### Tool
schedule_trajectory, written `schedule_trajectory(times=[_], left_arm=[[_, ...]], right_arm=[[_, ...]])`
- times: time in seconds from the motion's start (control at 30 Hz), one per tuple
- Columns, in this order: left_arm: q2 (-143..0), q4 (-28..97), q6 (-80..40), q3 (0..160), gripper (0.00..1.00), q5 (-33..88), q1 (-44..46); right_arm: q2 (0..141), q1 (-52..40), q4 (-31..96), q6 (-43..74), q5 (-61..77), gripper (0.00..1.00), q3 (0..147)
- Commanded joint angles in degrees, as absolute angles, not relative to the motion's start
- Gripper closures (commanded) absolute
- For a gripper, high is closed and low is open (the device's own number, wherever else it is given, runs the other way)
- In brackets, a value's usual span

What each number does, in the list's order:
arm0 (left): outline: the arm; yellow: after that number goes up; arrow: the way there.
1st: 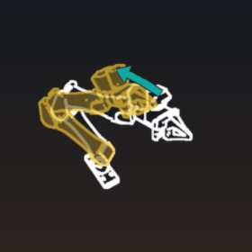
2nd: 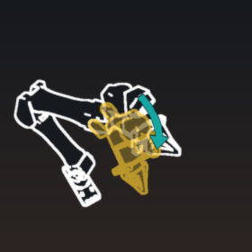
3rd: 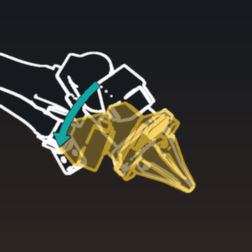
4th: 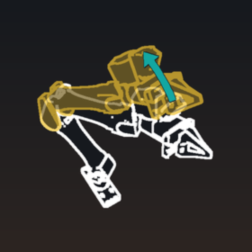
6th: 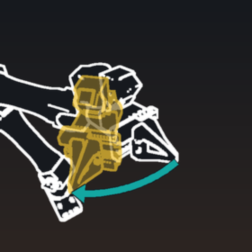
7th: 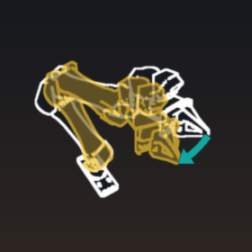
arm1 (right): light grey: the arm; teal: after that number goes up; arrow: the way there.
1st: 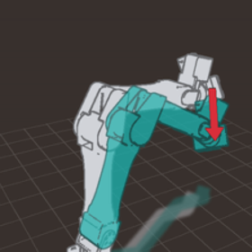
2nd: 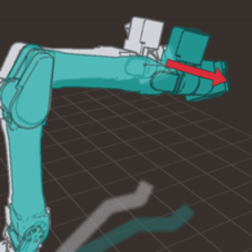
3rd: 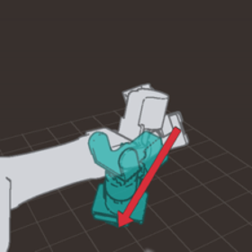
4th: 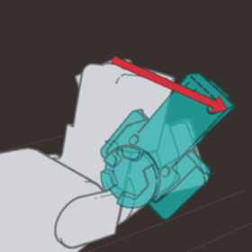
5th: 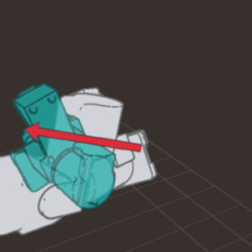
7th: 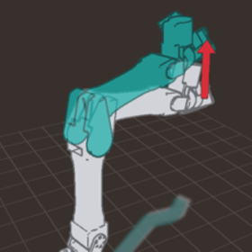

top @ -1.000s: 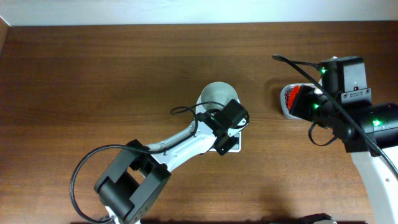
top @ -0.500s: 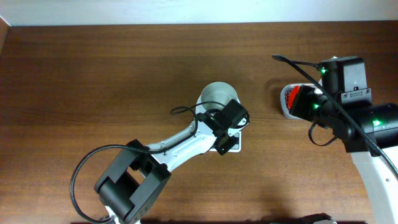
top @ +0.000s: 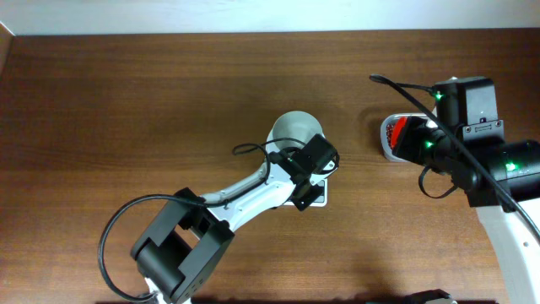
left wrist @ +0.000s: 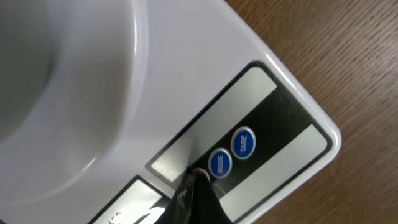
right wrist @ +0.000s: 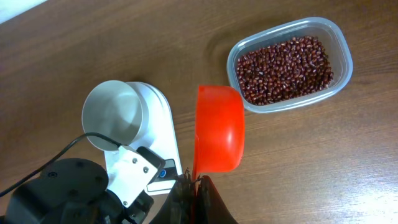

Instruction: Scoop item into bowl and weigh 50g on scale

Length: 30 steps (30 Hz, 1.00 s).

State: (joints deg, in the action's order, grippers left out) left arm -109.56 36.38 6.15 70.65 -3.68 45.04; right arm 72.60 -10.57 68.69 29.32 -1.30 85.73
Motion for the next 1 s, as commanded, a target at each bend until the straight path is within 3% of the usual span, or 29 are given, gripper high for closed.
schedule_trajectory(times=[0.0,0.33,0.5,0.57,0.6,0.97], left_arm=[[-110.1,40.2,5.8,74.2,1.00,-3.9,44.8],[-90.6,43.8,5.8,76.0,1.00,-4.2,44.8],[-85.6,43.8,5.8,76.0,1.00,-4.3,39.6],[-84.2,43.8,5.8,76.0,0.29,-3.9,36.7],[-84.0,43.8,5.9,76.0,0.01,-3.9,35.8],[-83.9,49.3,5.8,76.0,0.01,-3.9,34.3]], right_arm=[[72.8,-10.4,68.3,28.9,-2.2,0.96,86.8],[72.8,-10.4,68.1,28.7,-2.3,0.96,86.8],[72.8,-10.4,68.3,28.7,-4.9,0.96,86.8],[72.8,-10.4,68.3,28.7,-5.9,0.96,86.8],[72.8,-10.4,68.4,28.7,-5.8,0.96,86.8],[72.7,-10.4,78.2,26.3,-6.2,0.96,86.8]])
